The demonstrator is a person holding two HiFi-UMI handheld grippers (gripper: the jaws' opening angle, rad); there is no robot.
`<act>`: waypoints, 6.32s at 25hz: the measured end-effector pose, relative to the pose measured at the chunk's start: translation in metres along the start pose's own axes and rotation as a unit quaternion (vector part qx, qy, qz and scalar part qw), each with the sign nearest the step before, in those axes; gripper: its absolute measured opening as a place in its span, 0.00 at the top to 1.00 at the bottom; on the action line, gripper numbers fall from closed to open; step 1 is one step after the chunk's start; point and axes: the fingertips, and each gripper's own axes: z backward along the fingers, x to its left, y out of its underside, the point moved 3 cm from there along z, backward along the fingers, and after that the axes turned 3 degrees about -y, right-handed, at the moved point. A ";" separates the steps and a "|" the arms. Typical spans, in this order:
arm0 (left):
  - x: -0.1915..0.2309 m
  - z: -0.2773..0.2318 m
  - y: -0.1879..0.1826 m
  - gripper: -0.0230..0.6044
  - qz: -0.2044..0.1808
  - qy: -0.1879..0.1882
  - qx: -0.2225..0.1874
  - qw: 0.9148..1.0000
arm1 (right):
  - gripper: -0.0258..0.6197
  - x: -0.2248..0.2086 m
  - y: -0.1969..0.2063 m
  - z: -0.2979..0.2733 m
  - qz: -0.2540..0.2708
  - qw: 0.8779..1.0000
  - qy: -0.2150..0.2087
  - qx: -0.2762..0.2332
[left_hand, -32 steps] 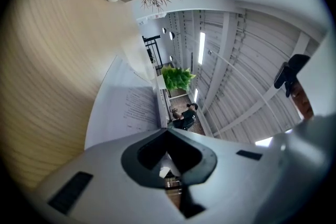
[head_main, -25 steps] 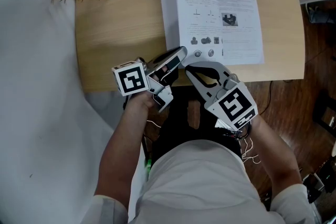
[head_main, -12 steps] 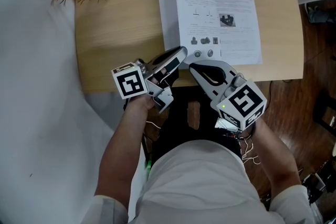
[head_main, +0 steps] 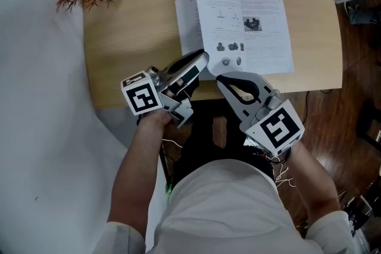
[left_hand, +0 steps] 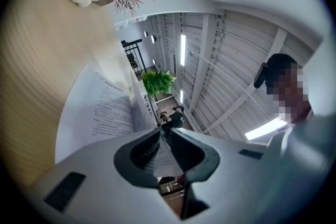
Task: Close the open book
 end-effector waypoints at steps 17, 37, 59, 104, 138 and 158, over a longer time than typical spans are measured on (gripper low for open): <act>-0.033 0.009 0.001 0.91 -0.100 -0.050 -0.039 0.993 | 0.96 -0.034 -0.001 0.048 0.001 0.997 0.072 -0.030; -0.056 -0.036 0.051 0.91 -0.093 -0.050 0.008 0.994 | 0.96 -0.090 0.039 0.117 -0.066 0.983 0.171 -0.034; -0.050 -0.071 0.081 0.91 -0.118 -0.083 0.055 0.988 | 0.96 -0.123 0.089 0.144 -0.124 0.972 0.201 -0.017; -0.048 -0.075 0.114 0.91 -0.108 -0.101 0.090 0.985 | 0.96 -0.160 0.181 0.155 -0.264 0.920 0.279 0.077; -0.108 -0.018 0.070 0.91 -0.197 -0.104 0.067 0.973 | 0.96 -0.096 0.059 0.169 -0.112 0.962 0.246 0.025; -0.160 0.013 0.065 0.91 -0.245 -0.091 0.057 0.963 | 0.96 -0.039 0.007 0.168 -0.081 0.979 0.186 0.014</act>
